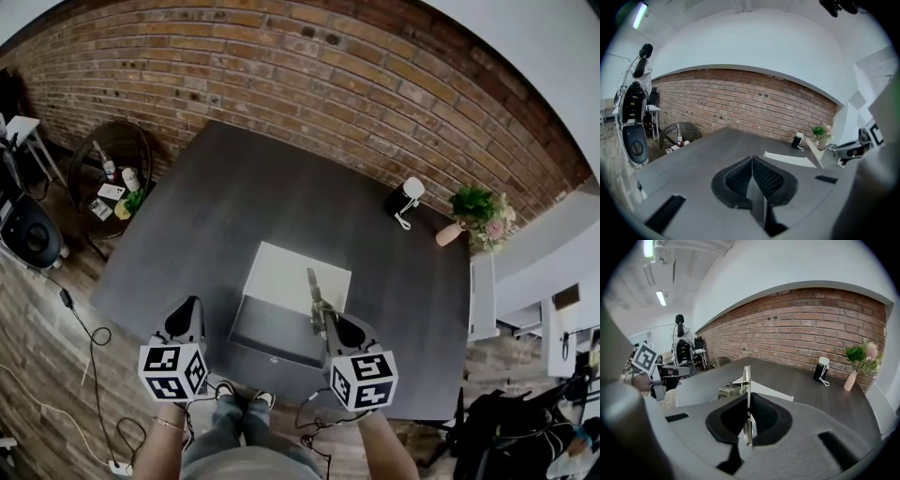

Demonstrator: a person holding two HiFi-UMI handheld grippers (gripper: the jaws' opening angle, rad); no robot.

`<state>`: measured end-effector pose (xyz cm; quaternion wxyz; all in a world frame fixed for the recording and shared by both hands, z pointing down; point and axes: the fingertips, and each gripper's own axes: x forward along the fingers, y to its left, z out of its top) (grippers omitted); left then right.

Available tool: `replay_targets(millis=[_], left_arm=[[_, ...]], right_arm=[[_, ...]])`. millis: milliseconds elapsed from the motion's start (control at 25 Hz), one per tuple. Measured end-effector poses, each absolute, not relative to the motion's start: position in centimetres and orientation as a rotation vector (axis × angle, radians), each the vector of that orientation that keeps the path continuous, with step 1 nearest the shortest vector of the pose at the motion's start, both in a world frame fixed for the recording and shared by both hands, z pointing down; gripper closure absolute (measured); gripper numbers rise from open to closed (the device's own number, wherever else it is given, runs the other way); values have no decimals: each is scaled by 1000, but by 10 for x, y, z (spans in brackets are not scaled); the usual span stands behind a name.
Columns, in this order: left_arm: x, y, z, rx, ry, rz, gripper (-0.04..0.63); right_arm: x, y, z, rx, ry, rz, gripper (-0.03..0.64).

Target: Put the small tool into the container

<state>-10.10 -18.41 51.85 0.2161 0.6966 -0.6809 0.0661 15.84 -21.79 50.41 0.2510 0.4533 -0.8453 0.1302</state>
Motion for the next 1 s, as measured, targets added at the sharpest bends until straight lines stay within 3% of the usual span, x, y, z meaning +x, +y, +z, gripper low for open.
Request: replay_targets(millis=[1000], left_arm=[[-144,-156,565,1772,-1950,191,588]], right_arm=[[86,-197,577,730,-2268,202,612]])
